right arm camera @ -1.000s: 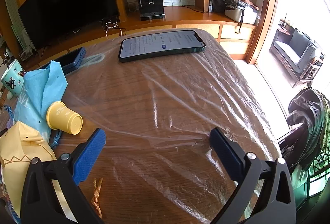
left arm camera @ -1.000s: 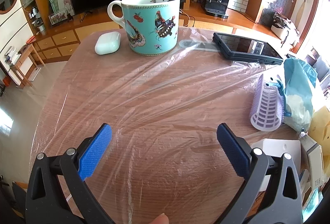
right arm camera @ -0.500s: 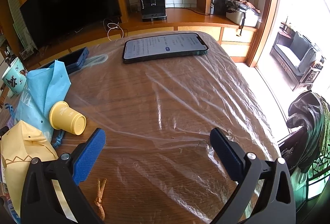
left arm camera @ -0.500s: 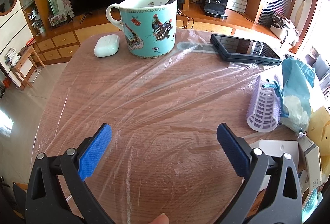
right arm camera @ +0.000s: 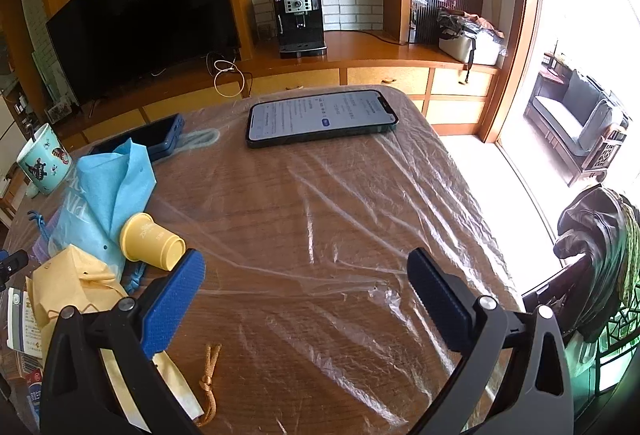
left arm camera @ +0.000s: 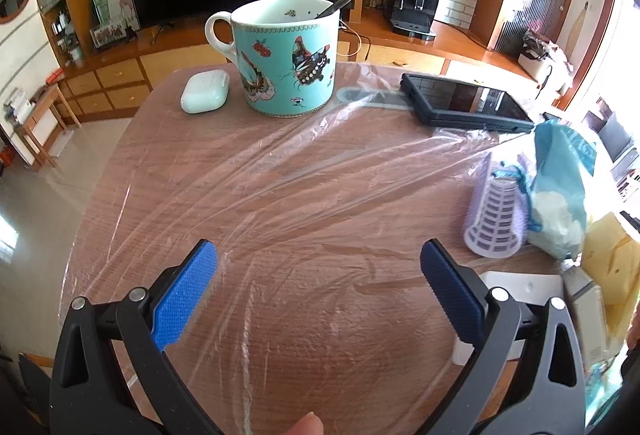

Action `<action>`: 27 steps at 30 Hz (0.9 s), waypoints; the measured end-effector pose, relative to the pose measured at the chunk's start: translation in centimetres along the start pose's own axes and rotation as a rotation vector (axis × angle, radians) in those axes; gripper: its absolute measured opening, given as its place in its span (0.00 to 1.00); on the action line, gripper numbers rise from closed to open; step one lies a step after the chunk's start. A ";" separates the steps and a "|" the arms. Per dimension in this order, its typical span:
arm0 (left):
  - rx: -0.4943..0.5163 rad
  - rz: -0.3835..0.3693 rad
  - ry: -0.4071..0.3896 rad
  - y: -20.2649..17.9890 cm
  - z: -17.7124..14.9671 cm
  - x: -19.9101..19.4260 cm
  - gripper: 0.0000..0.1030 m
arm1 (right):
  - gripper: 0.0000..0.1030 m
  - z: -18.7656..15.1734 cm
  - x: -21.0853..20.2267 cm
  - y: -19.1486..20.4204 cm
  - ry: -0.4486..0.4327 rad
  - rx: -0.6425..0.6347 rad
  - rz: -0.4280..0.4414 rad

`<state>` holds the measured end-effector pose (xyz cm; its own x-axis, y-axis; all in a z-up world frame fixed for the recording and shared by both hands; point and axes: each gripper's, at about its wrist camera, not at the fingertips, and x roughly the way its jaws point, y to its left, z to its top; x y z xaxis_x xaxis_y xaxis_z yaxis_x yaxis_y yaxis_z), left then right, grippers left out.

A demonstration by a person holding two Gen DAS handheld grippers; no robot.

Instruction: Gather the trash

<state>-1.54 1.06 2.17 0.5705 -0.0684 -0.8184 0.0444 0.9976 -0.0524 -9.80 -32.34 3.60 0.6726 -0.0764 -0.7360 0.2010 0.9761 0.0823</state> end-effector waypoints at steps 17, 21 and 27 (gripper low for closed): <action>0.303 -0.267 0.065 -12.9 5.0 -1.2 0.99 | 0.96 -3.6 -4.6 8.1 -0.028 -0.240 0.239; 0.331 -0.282 0.155 -15.2 5.2 1.1 0.99 | 0.96 -4.1 -3.0 8.9 0.019 -0.241 0.266; 0.348 -0.256 0.226 -17.4 5.1 3.4 0.99 | 0.96 -3.7 -1.6 9.2 0.047 -0.213 0.292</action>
<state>3.84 -16.56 3.22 0.3147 -0.2696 -0.9101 0.4540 0.8848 -0.1051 -11.65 -22.53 3.03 0.6450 0.2162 -0.7330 -0.1509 0.9763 0.1552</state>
